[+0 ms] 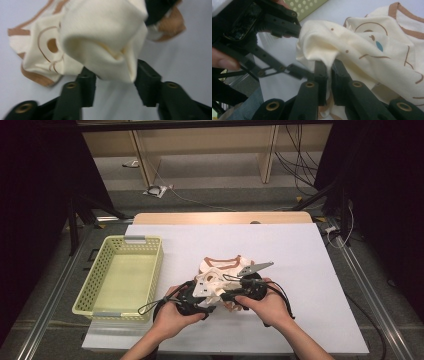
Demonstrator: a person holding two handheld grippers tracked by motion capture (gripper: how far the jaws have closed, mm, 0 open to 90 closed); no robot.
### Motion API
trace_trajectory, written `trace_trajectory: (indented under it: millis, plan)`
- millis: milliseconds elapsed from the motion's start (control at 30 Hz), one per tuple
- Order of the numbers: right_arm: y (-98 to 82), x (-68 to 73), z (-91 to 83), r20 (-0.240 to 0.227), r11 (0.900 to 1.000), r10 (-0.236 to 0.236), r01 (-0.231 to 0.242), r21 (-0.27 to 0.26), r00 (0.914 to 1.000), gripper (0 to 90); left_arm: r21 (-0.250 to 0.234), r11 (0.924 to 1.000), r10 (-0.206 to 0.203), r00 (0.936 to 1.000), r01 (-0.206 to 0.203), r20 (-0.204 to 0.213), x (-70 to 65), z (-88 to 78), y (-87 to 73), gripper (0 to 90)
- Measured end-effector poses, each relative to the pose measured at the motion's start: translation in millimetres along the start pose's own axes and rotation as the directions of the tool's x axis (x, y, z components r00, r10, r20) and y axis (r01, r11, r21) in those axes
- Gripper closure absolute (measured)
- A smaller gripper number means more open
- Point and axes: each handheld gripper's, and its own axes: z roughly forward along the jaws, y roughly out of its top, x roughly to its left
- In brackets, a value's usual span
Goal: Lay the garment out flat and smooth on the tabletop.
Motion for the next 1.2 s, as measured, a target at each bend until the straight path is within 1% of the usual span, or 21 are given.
trace_trajectory:
  millis: [33, 67, 100, 200, 267, 333, 367, 400, 433, 500, 633, 667, 700, 733, 833, 900, 1033, 1067, 1100, 1167, 1200]
  plan:
    - [0.8, -1.2, -2.9, -0.001, 1.0, 0.02, -0.02, -0.008, 0.9998, 82.5, -0.022, 0.9996, -0.017, 0.9994, 0.016, -0.03, 5.0, -2.7, 4.9, 75.5]
    - [0.8, -1.2, -2.9, -0.001, 1.0, 0.02, -0.02, -0.008, 0.9998, 82.5, -0.022, 0.9996, -0.017, 0.9994, 0.016, -0.03, 5.0, -2.7, 4.9, 79.5]
    - [0.8, -4.2, -6.5, 0.006, 1.0, 0.023, -0.022, -0.02, 0.9997, 79.5, -0.041, 0.9988, -0.028, 0.9985, 0.026, -0.047, 9.1, -6.6, 10.3, 83.3]
    - [0.0, -8.9, -11.3, 0.024, 0.999, 0.028, -0.027, -0.036, 0.9993, 72.4, -0.043, 0.999, -0.015, 0.9959, 0.011, -0.089, 14.7, -11.7, 19.7, 84.6]
    - [-1.3, -11.9, -14.6, 0.053, 0.999, 0.011, -0.009, -0.051, 0.9986, 67.1, -0.049, 0.9987, -0.014, 0.9945, 0.009, -0.104, 19.0, -13.9, 25.8, 83.9]
    - [-2.5, -13.3, -18.3, 0.06, 0.999, -0.006, 0.009, -0.053, 0.9982, 65.2, -0.043, 0.9991, -0.01, 0.9926, 0.005, -0.121, 23.8, -15.1, 31.3, 82.7]
    - [-3.1, -13.1, -19.7, 0.071, 0.999, -0.025, 0.028, -0.042, 0.9972, 64.7, -0.042, 0.9991, -0.014, 0.9919, 0.009, -0.126, 26.4, -14.8, 33.5, 82.1]
    - [-3.1, -13.1, -19.7, 0.071, 0.999, -0.025, 0.028, -0.042, 0.9972, 64.7, -0.042, 0.9991, -0.014, 0.9919, 0.009, -0.126, 26.4, -14.8, 33.5, 81.7]
    - [-5.8, -11.6, -21.9, 0.108, 0.997, -0.07, 0.072, -0.013, 0.9916, 63.7, -0.034, 0.9993, -0.02, 0.9901, 0.016, -0.139, 31.4, -14.6, 37.0, 81.6]
    - [-9.7, -10.6, -21.9, 0.118, 0.996, -0.088, 0.088, 0.006, 0.9891, 62.0, -0.032, 0.9992, -0.027, 0.9896, 0.022, -0.142, 34.3, -14.4, 39.0, 81.7]
    - [-20.9, -9.0, -12.8, 0.111, 0.989, -0.138, 0.131, 0.067, 0.9842, 56.0, -0.03, 0.999, -0.038, 0.9888, 0.034, -0.144, 36.1, -14.6, 39.7, 81.7]
    - [-20.9, -9.0, -12.8, 0.111, 0.989, -0.138, 0.131, 0.067, 0.9842, 56.0, -0.03, 0.999, -0.038, 0.9888, 0.034, -0.144, 36.1, -14.6, 39.7, 81.7]
    - [-26.4, -8.3, -3.7, 0.11, 0.984, -0.161, 0.15, 0.101, 0.9808, 53.7, -0.028, 0.9989, -0.04, 0.9887, 0.036, -0.144, 37.1, -15.0, 39.4, 81.7]
    - [-27.7, -8.2, -0.8, 0.108, 0.982, -0.166, 0.154, 0.111, 0.9802, 53.1, -0.029, 0.9989, -0.04, 0.9888, 0.036, -0.144, 37.7, -15.5, 39.4, 81.7]
    - [-30.7, -5.8, 12.7, 0.094, 0.974, -0.197, 0.185, 0.128, 0.9759, 50.7, -0.037, 0.9984, -0.048, 0.9892, 0.043, -0.139, 37.6, -16.2, 40.1, 81.6]
    - [-31.2, -1.9, 21.5, 0.071, 0.974, -0.202, 0.192, 0.123, 0.9768, 49.6, -0.036, 0.9983, -0.049, 0.9894, 0.045, -0.137, 36.9, -15.8, 40.2, 81.6]
    - [-29.6, 4.0, 34.4, 0.051, 0.972, -0.217, 0.211, 0.099, 0.9749, 49.6, -0.036, 0.9981, -0.055, 0.9896, 0.05, -0.133, 36.4, -15.0, 37.9, 81.5]
    - [-28.8, 5.9, 35.5, 0.05, 0.971, -0.224, 0.218, 0.099, 0.9734, 51.8, -0.036, 0.9981, -0.055, 0.9896, 0.05, -0.133, 36.4, -15.0, 37.9, 81.6]
    - [-27.9, 7.2, 36.2, 0.057, 0.968, -0.24, 0.235, 0.092, 0.969, 58.6, -0.035, 0.9982, -0.053, 0.9898, 0.049, -0.133, 36.9, -15.0, 36.3, 81.6]
    - [-25.8, 8.7, 34.0, 0.073, 0.967, -0.249, 0.243, 0.082, 0.9657, 76.5, -0.034, 0.9982, -0.054, 0.9896, 0.05, -0.133, 37.0, -15.1, 34.7, 81.5]
    - [-25.8, 8.7, 34.0, 0.073, 0.967, -0.249, 0.243, 0.082, 0.9657, 76.5, -0.034, 0.9982, -0.054, 0.9896, 0.05, -0.133, 37.0, -15.1, 34.7, 81.5]
